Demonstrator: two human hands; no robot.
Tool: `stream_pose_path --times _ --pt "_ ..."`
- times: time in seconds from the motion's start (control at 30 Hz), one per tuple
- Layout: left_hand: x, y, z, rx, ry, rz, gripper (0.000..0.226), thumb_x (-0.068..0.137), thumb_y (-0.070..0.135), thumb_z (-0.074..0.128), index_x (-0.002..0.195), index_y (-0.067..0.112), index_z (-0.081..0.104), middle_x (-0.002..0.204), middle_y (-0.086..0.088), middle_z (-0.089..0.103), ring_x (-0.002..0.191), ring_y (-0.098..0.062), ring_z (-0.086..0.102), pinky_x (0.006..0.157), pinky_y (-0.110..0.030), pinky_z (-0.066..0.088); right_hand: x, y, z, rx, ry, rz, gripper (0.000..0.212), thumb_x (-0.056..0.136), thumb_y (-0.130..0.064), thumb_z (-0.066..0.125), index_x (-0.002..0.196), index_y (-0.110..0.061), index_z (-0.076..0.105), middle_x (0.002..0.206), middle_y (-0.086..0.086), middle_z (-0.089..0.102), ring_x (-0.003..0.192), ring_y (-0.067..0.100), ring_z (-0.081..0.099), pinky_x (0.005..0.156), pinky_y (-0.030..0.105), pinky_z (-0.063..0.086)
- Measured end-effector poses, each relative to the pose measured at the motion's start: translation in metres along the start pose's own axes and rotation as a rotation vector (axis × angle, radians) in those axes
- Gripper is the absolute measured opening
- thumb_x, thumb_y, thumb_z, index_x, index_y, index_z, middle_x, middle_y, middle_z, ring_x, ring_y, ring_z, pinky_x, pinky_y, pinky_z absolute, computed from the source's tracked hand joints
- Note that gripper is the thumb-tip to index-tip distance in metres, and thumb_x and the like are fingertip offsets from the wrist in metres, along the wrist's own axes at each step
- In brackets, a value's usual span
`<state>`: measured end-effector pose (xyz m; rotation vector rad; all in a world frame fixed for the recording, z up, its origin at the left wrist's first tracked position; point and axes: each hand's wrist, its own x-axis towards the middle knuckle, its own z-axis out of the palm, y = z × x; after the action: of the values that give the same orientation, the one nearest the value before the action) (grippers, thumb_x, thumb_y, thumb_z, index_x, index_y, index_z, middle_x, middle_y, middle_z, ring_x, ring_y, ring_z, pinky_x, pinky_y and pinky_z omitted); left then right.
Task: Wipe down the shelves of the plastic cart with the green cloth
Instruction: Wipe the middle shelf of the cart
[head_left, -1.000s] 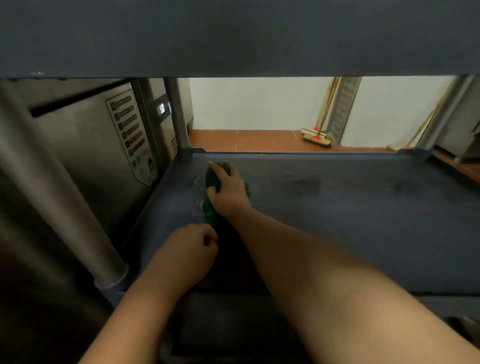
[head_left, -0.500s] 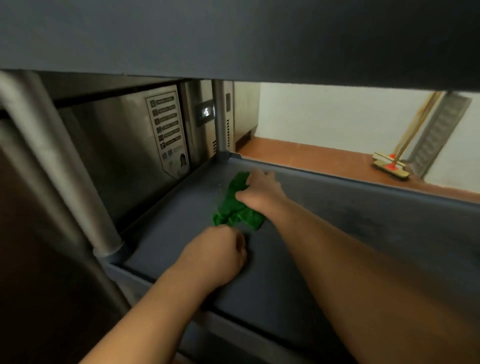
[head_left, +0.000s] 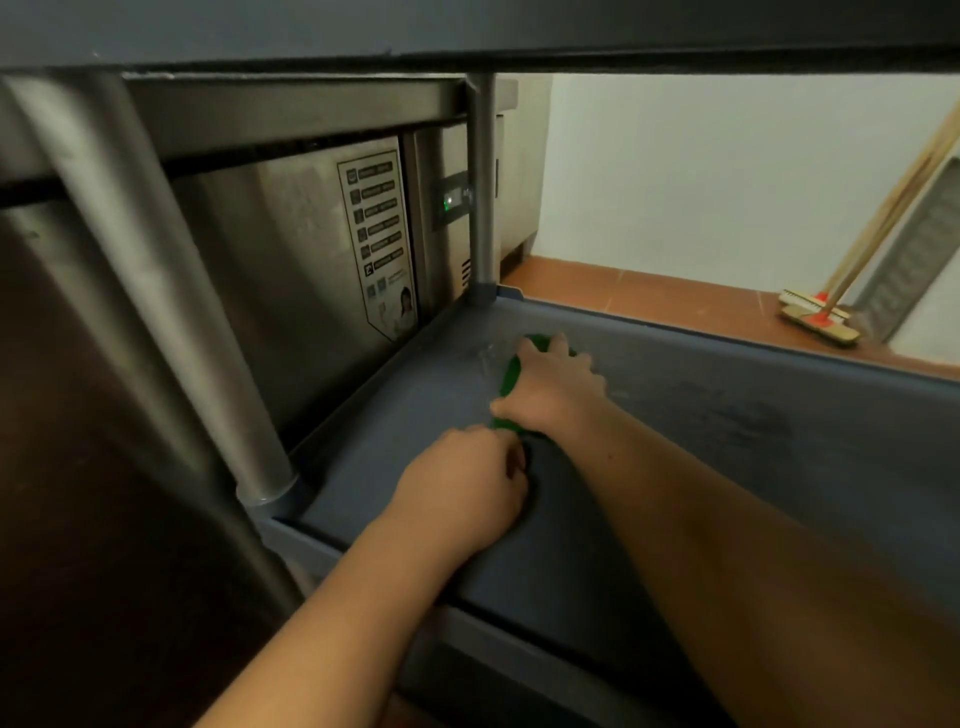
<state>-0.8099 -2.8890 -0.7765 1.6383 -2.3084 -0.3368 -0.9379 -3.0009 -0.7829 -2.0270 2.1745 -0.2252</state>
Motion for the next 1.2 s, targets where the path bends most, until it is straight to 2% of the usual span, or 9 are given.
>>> stream_pose_path --times 0.2,0.3,0.4,0.47,0.57,0.63,0.83,1.03,1.2 --pt "-0.001 -0.026 -0.004 -0.037 -0.012 0.036 0.021 0.087 0.033 0.050 0.101 0.027 0.065 0.101 0.002 0.066 0.096 -0.020 0.060 0.082 -0.037 0.053 0.004 0.000 -0.009 0.491 0.197 0.009 0.060 0.076 -0.029 0.076 0.129 -0.032 0.049 0.132 0.002 0.043 0.114 0.029 0.052 0.092 0.043 0.052" --pt "0.001 -0.033 -0.005 -0.046 -0.014 0.083 0.022 0.087 0.037 0.045 0.098 0.028 0.062 0.096 0.002 0.067 0.091 -0.020 0.062 0.079 -0.038 0.054 0.007 -0.032 -0.028 0.693 0.392 -0.200 0.054 0.076 -0.024 0.076 0.124 -0.029 0.051 0.131 0.002 0.040 0.106 0.023 0.054 0.089 0.031 0.048" --pt "0.007 -0.038 -0.009 -0.020 -0.016 0.089 0.030 0.085 0.041 0.040 0.103 0.029 0.060 0.101 0.002 0.068 0.094 -0.023 0.064 0.079 -0.040 0.055 0.009 -0.069 -0.012 0.493 0.377 -0.333 0.060 0.078 -0.035 0.073 0.132 -0.034 0.046 0.143 0.004 0.035 0.125 0.032 0.045 0.101 0.042 0.044" --pt "0.010 -0.048 -0.015 0.012 -0.033 0.050 0.033 0.084 0.042 0.041 0.107 0.030 0.060 0.103 0.002 0.069 0.095 -0.023 0.066 0.079 -0.040 0.056 0.016 -0.079 0.013 0.171 0.181 -0.295 0.067 0.083 -0.044 0.062 0.143 -0.041 0.033 0.159 0.004 0.021 0.141 0.045 0.024 0.111 0.061 0.029" --pt "0.008 -0.065 -0.021 0.050 -0.084 -0.031 0.026 0.086 0.037 0.048 0.104 0.028 0.064 0.099 0.002 0.067 0.091 -0.020 0.065 0.080 -0.038 0.056 0.022 -0.082 0.032 0.127 0.010 -0.217 0.070 0.087 -0.060 0.048 0.150 -0.044 0.021 0.166 0.002 0.005 0.148 0.047 -0.004 0.115 0.068 0.009" --pt "0.005 -0.072 -0.021 0.075 -0.055 -0.023 0.026 0.085 0.037 0.048 0.105 0.029 0.064 0.103 0.004 0.064 0.097 -0.019 0.061 0.082 -0.037 0.054 0.022 -0.086 0.038 0.131 0.056 -0.232 0.071 0.086 -0.067 0.046 0.150 -0.045 0.024 0.166 0.002 0.008 0.147 0.048 -0.002 0.115 0.066 0.013" --pt "0.006 -0.067 -0.014 0.160 -0.101 -0.046 0.033 0.089 0.036 0.044 0.119 0.035 0.058 0.117 0.004 0.053 0.110 -0.024 0.047 0.093 -0.042 0.048 0.018 -0.061 0.038 0.111 0.144 -0.242 0.058 0.088 -0.032 0.056 0.143 -0.039 0.038 0.158 0.003 0.024 0.143 0.045 0.015 0.108 0.060 0.035" --pt "0.016 -0.041 -0.019 0.227 -0.176 -0.132 0.037 0.088 0.042 0.049 0.118 0.023 0.060 0.121 -0.004 0.058 0.116 -0.027 0.053 0.094 -0.036 0.048 0.008 0.011 0.022 0.115 0.136 -0.163 0.061 0.089 -0.033 0.055 0.147 -0.035 0.035 0.162 0.004 0.020 0.146 0.042 0.011 0.116 0.060 0.024" --pt "0.025 0.005 -0.007 0.173 -0.030 -0.005 0.035 0.087 0.040 0.048 0.121 0.032 0.055 0.118 0.001 0.056 0.115 -0.024 0.050 0.094 -0.040 0.047 -0.011 0.061 0.008 0.080 0.124 -0.117 0.064 0.090 -0.032 0.058 0.149 -0.033 0.033 0.163 0.005 0.017 0.148 0.041 0.007 0.118 0.061 0.020"
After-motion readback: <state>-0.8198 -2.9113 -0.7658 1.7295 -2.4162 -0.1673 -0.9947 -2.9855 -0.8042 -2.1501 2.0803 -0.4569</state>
